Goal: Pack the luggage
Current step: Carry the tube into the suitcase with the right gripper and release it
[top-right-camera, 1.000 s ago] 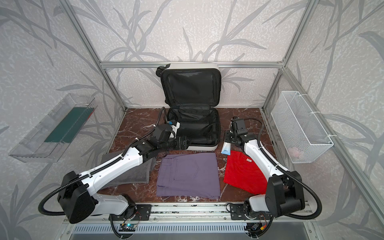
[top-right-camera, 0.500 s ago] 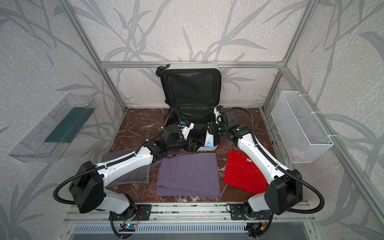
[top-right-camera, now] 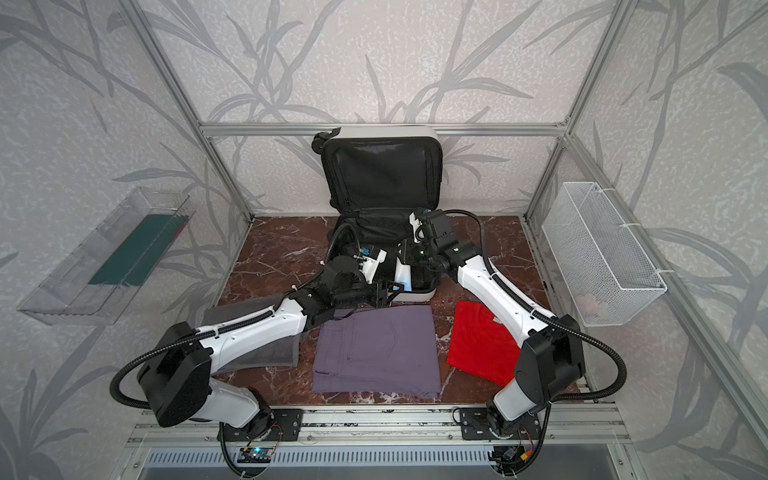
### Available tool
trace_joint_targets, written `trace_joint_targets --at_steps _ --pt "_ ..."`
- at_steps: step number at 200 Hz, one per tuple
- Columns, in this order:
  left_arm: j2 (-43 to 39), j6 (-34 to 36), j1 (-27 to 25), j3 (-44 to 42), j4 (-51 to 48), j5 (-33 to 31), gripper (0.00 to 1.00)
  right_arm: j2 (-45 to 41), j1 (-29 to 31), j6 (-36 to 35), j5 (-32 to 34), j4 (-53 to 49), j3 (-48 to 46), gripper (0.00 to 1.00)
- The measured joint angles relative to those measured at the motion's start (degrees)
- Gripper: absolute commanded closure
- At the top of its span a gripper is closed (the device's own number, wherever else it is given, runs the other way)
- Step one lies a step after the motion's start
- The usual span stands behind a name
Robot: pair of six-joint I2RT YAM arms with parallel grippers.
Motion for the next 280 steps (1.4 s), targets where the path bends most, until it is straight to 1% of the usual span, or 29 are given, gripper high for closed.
trace_joint_targets --at_steps 53,71,115,161,206,256,280 --pt "0.07 0.09 1.38 -0.44 0.92 -1.73 0.93 3.61 0.96 1.03 -1.16 0.92 2.29 0.72" --pt "0.37 -0.46 2.49 -0.46 0.94 -1.55 1.0 5.07 0.96 1.16 -1.84 1.9 3.34 0.72" --pt "1.49 -0.57 5.55 -0.44 1.36 -0.98 1.0 9.75 1.07 1.99 -2.62 3.65 6.64 0.72" --pt "5.86 -0.5 10.21 1.44 -0.35 1.57 1.0 16.94 1.14 4.31 -2.32 7.19 9.94 0.69" --pt "12.33 0.81 13.33 9.4 -7.78 2.78 1.0 23.76 0.79 8.39 -1.22 11.45 13.33 0.67" --pt "20.39 4.2 14.43 20.15 -18.6 2.25 1.0 28.04 -0.57 14.69 0.22 15.04 13.66 0.65" --pt "23.12 5.33 15.13 23.3 -21.97 2.1 1.0 30.05 -0.74 18.25 1.14 16.79 13.66 0.65"
